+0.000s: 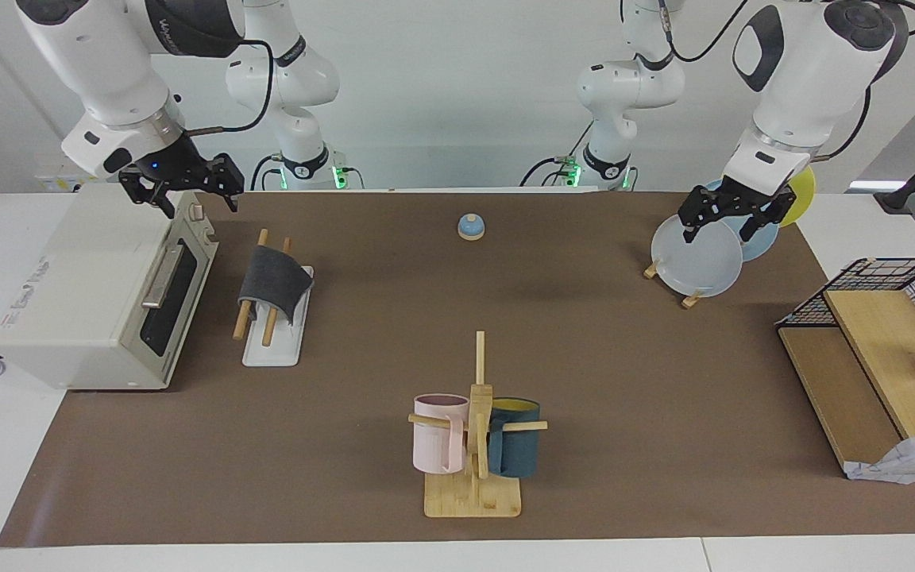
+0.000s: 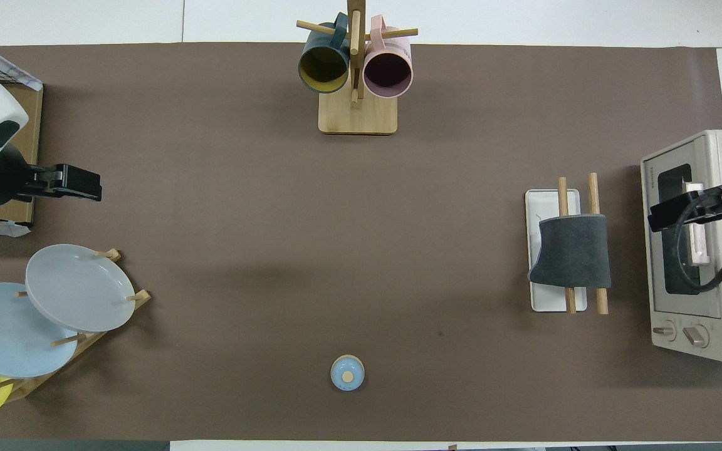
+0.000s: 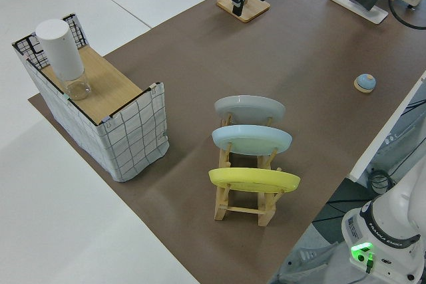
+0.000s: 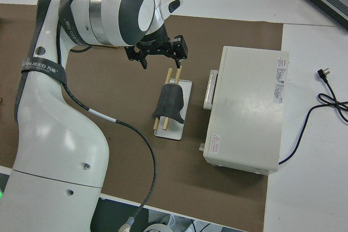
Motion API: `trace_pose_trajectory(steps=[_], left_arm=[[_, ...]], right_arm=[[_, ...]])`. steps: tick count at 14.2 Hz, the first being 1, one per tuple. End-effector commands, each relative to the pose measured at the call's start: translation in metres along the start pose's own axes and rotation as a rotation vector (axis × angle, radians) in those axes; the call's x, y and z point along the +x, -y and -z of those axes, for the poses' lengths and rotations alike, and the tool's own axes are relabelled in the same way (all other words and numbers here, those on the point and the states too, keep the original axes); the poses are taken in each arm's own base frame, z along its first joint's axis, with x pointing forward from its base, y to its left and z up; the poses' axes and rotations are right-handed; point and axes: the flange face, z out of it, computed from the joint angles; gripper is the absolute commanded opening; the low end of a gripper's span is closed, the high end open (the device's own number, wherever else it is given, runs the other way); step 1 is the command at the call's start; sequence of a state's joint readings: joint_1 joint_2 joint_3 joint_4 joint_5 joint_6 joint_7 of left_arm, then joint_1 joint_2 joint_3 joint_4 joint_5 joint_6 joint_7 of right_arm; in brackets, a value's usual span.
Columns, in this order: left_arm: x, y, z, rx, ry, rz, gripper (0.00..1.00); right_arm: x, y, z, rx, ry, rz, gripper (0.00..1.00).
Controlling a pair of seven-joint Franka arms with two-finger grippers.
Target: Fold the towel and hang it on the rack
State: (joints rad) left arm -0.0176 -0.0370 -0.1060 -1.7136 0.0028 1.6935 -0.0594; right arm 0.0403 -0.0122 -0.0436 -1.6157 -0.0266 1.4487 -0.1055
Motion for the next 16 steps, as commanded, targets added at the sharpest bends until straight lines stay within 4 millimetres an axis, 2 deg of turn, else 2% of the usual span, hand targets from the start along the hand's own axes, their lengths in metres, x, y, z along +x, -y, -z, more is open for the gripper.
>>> trace_pose_trajectory(steps=[1,11,14,16], left_arm=[[0.001,0.005,0.004,0.015,-0.008,-0.002,1.00],[0.000,0.005,0.005,0.015,-0.004,-0.004,1.00],[0.000,0.005,0.005,0.015,-0.004,-0.004,1.00],[0.000,0.005,0.005,0.015,-0.005,-0.004,1.00]], right_arm=[[0.006,-0.003,0.010,-0.017,0.019,-0.031,1.00],[0.005,0.000,0.013,-0.015,0.006,-0.027,1.00],[0.006,-0.005,0.014,-0.014,-0.002,-0.038,1.00],[0.008,-0.017,0.015,-0.007,-0.026,-0.058,1.00]])
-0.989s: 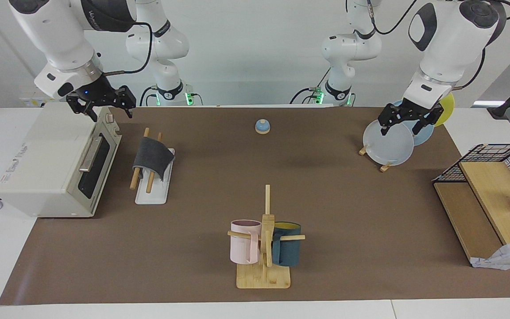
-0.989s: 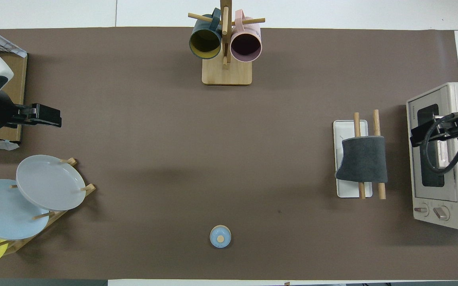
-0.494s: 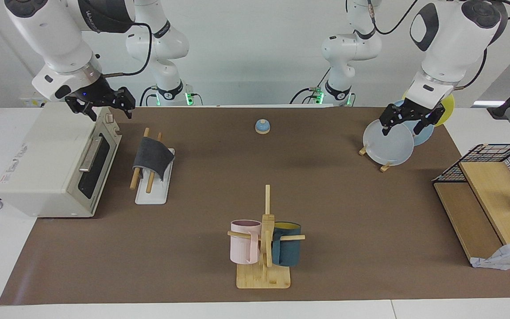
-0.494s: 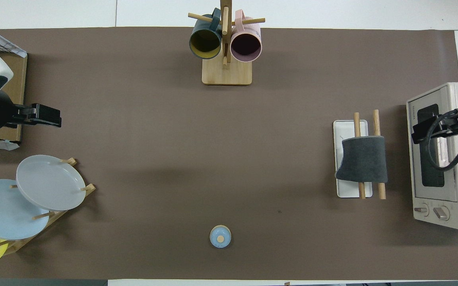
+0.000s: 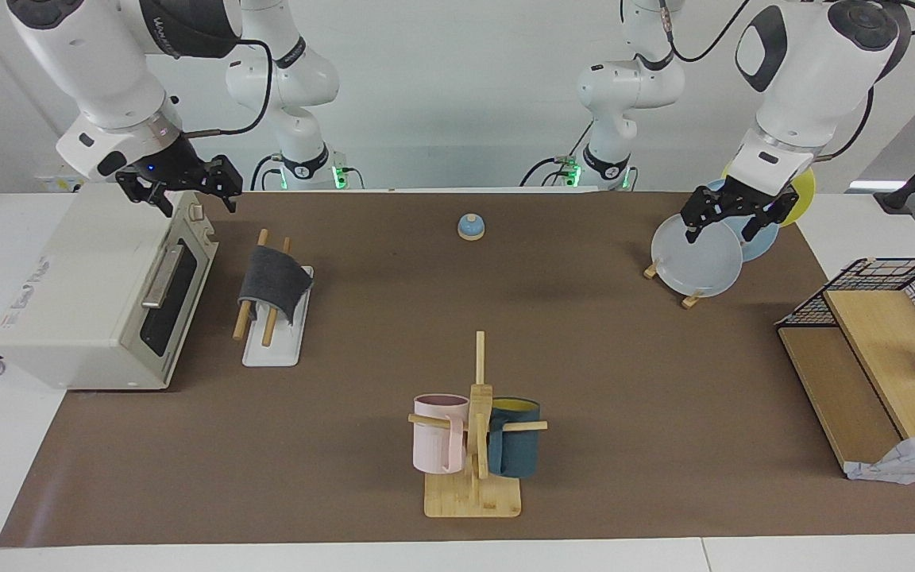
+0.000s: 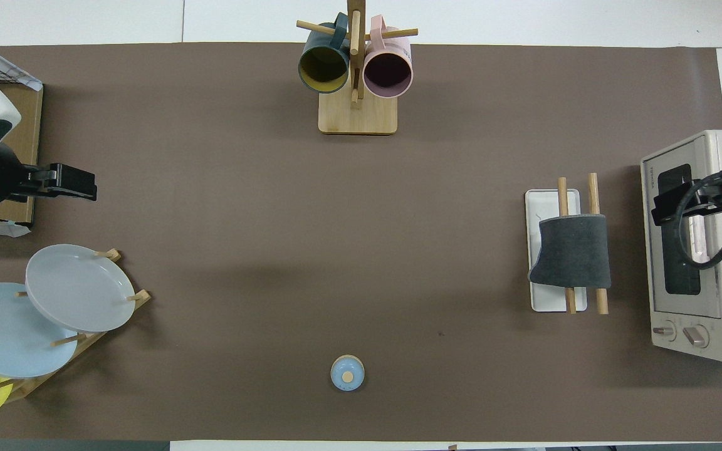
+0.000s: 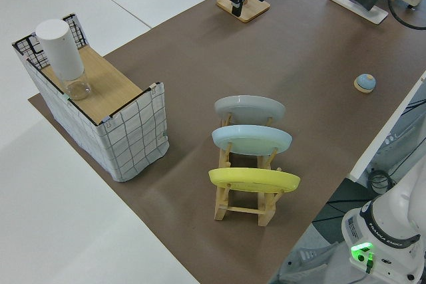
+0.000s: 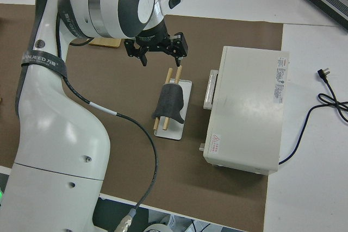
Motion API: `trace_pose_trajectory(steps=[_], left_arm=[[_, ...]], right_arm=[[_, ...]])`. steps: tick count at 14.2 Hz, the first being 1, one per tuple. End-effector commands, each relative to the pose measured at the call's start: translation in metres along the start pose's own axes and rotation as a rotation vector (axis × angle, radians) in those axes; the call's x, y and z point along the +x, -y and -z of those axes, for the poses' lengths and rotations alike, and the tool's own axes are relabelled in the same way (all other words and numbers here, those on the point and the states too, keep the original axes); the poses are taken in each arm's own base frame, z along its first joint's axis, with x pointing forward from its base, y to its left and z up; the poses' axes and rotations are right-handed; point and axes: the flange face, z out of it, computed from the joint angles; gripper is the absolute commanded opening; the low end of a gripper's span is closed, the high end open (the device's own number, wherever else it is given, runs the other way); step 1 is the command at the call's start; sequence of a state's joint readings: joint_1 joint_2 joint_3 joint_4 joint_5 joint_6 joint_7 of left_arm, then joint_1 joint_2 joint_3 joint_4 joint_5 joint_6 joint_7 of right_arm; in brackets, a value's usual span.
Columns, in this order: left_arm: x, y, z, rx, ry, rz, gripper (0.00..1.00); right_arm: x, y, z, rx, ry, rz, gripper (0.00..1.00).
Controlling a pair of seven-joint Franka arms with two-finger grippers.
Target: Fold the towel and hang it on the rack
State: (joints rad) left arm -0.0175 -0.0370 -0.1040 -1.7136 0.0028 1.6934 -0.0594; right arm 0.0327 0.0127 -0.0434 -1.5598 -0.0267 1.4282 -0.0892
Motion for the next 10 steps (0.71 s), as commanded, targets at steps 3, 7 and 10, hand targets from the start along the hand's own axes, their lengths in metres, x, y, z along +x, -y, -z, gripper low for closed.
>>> trace_pose_trajectory(steps=[3,7,10], left_arm=[[0.000,0.003,0.005,0.015,-0.004,-0.007,1.00],[0.000,0.004,0.005,0.017,-0.004,-0.006,1.00],[0.000,0.003,0.005,0.015,-0.004,-0.007,1.00]], right_arm=[[0.003,-0.012,0.003,0.004,-0.012,-0.035,1.00],[0.004,-0.016,0.002,0.006,-0.018,-0.042,1.00],[0.003,-0.021,0.002,0.006,-0.016,-0.052,1.00]])
